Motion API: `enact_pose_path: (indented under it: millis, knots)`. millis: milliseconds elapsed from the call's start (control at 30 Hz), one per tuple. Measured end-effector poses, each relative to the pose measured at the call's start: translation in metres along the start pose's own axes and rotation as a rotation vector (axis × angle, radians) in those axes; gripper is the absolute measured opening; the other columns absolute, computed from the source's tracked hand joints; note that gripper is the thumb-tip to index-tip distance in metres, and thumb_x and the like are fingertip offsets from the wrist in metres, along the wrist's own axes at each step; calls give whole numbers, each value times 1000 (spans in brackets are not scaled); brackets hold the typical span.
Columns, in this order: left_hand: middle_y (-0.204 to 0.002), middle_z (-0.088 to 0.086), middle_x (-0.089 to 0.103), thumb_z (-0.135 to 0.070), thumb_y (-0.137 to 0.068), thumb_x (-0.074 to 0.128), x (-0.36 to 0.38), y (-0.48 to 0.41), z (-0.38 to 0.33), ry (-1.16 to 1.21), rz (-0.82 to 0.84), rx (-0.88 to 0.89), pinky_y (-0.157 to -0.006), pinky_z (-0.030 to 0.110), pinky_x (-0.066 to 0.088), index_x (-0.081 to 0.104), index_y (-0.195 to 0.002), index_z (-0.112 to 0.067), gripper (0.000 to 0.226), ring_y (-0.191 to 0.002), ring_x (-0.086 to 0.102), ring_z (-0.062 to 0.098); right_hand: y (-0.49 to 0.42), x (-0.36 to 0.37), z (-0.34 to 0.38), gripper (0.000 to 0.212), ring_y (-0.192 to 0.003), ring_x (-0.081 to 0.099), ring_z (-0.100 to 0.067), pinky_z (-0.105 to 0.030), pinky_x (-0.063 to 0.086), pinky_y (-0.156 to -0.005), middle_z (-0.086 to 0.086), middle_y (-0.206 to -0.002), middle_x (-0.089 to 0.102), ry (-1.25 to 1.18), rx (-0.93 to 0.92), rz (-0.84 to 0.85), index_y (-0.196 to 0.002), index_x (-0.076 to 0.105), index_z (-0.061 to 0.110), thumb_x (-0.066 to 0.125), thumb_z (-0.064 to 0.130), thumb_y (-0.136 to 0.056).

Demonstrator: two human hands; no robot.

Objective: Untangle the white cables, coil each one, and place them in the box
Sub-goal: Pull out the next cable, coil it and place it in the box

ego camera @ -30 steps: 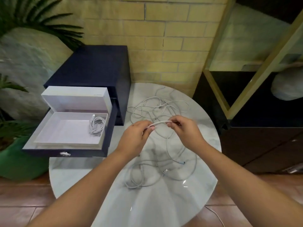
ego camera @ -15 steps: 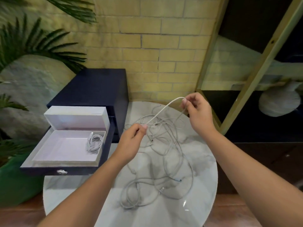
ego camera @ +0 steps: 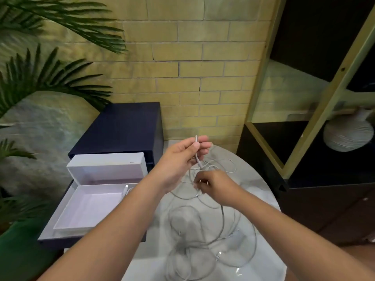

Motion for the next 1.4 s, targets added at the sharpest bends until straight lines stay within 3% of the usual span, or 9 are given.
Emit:
enact_pose_path:
  millis: [167, 333, 433, 567, 633, 867, 1033, 1267, 1400]
  knots:
    - [-99, -7, 71, -11, -101, 42, -35, -11, 8, -495, -98, 80, -89, 23, 51, 63, -115, -15, 25, -89, 69, 4, 6, 1, 23, 12, -65, 57, -3, -13, 39, -60, 3, -75, 68, 26, -6, 49, -96, 69, 16, 60, 22, -92]
    - [-100, -8, 65, -13, -102, 38, -50, -4, 25, -968, -7, 110, -74, 15, 48, 60, -104, -11, 23, -82, 66, 7, 7, -19, 32, 22, -76, 53, -9, -21, 36, -64, 3, -88, 67, 183, 8, 60, -112, 64, 21, 62, 25, -91]
    - [-96, -2, 65, -15, -102, 35, -57, 3, 34, -1095, 84, 68, -70, 23, 52, 55, -97, -17, 20, -79, 62, 18, 8, -35, 29, 19, -78, 51, -8, -23, 40, -65, 11, -83, 58, 342, 41, 29, -109, 61, 20, 62, 23, -90]
    - [-85, -7, 62, -27, -104, 30, -63, 15, 40, -1121, 151, -25, -67, 13, 44, 60, -104, -7, 36, -76, 60, 9, 12, -53, 27, 6, -89, 55, -16, -33, 48, -76, 5, -88, 64, 426, 6, -115, -90, 63, 17, 61, 22, -91]
    - [-81, -4, 66, -36, -104, 28, -62, 19, 43, -1152, 206, -46, -75, 23, 44, 62, -103, -8, 44, -80, 60, 11, 13, -57, 31, 7, -85, 50, -16, -31, 46, -73, 7, -87, 63, 486, -81, -236, -88, 64, 18, 60, 23, -91]
    - [-92, 2, 64, -36, -102, 35, -63, 28, 34, -921, 132, -51, -73, 21, 43, 66, -104, -27, 32, -86, 58, 16, 11, -63, 37, 9, -77, 49, -21, -31, 33, -62, 10, -78, 66, 750, -170, -517, -85, 69, 22, 74, 18, -80]
    - [-63, -11, 49, -31, -102, 40, -65, 23, 22, -687, -11, -8, -63, 23, 36, 67, -87, -28, 31, -58, 46, 1, 8, -62, 30, 8, -76, 52, -23, -34, 34, -63, 6, -79, 66, 751, -185, -570, -92, 68, 18, 71, 20, -84]
    - [-54, -10, 34, -27, -105, 33, -52, 20, 12, -225, -26, -87, -57, 24, 28, 64, -96, -14, 34, -49, 29, 8, 6, -47, -15, 19, -72, 58, -19, -35, 48, -63, 1, -78, 61, 406, 95, -339, -110, 63, 15, 51, 21, -97]
    - [-61, -6, 45, -18, -104, 33, -31, 17, 7, 54, 36, -114, -59, 22, 34, 60, -111, -6, 31, -53, 35, 8, 3, -7, -15, 26, -82, 63, -25, -36, 48, -70, -4, -89, 67, 248, 159, -149, -103, 63, 19, 42, 35, -100]
Point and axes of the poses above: each hand's wrist, its own y-axis away from the middle knuckle, its own x-axis out of the palm, z = x × y, the point moved 5 cm from there along -y, towards the middle knuckle
